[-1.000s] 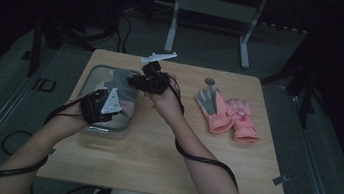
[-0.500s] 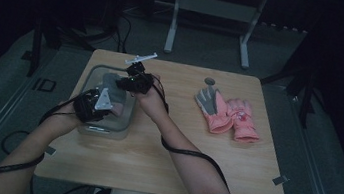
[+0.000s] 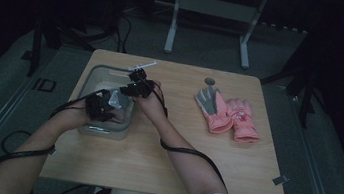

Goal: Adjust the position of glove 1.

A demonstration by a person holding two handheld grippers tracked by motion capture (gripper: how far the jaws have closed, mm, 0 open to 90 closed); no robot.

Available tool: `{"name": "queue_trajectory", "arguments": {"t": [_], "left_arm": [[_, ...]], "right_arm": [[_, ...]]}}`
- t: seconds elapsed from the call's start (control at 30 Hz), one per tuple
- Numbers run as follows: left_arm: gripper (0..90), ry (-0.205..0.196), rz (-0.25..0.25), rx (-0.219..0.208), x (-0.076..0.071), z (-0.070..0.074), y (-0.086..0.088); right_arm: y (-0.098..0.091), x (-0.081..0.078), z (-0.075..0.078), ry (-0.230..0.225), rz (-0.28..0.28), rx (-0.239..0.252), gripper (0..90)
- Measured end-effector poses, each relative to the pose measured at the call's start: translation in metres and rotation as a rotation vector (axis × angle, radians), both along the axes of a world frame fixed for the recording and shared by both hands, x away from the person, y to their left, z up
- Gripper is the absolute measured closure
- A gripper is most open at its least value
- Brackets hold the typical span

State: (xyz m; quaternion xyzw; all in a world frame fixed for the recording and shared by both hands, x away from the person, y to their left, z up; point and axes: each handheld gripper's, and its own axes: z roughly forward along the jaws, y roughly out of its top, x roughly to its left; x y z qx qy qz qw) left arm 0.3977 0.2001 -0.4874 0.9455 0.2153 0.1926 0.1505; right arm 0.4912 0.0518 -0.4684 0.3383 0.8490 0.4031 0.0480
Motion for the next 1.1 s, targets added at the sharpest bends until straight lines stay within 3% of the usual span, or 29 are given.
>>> {"name": "queue_trajectory", "arguments": {"t": [0.17, 0.27, 0.47, 0.53, 0.7, 0.77, 0.9, 1.0, 1.1], "left_arm": [[71.6, 0.043, 0.012, -0.005, 0.006, -0.003, 0.002], [66.8, 0.037, 0.021, -0.013, 0.007, -0.003, 0.001], [23.9, 0.021, 0.086, -0.073, 0.007, 0.009, 0.007], [17.1, -0.002, 0.091, -0.099, 0.004, 0.016, 0.008], [11.3, -0.085, 0.122, -0.180, -0.002, 0.029, 0.008], [6.8, -0.093, 0.129, -0.211, -0.005, 0.032, 0.005], [6.7, -0.101, 0.115, -0.273, -0.011, 0.037, 0.000], [6.7, -0.101, 0.105, -0.344, -0.016, 0.044, -0.005], [6.7, -0.099, 0.095, -0.401, -0.021, 0.049, -0.010]], "right_arm": [[-0.017, -0.004, 0.009, -0.033, -0.017, 0.037, 48.4], [-0.023, -0.006, 0.012, -0.043, -0.015, 0.058, 43.8], [-0.043, -0.014, 0.020, -0.036, 0.018, 0.118, 27.8], [-0.051, -0.017, 0.022, -0.030, 0.030, 0.137, 23.9], [-0.068, -0.026, 0.026, -0.047, 0.040, 0.168, 21.2], [-0.075, -0.029, 0.026, -0.055, 0.038, 0.174, 20.5], [-0.086, -0.034, 0.025, -0.076, 0.043, 0.146, 18.8], [-0.094, -0.035, 0.024, -0.070, 0.053, 0.130, 18.8], [-0.103, -0.037, 0.023, -0.103, 0.077, 0.096, 17.9]]}}
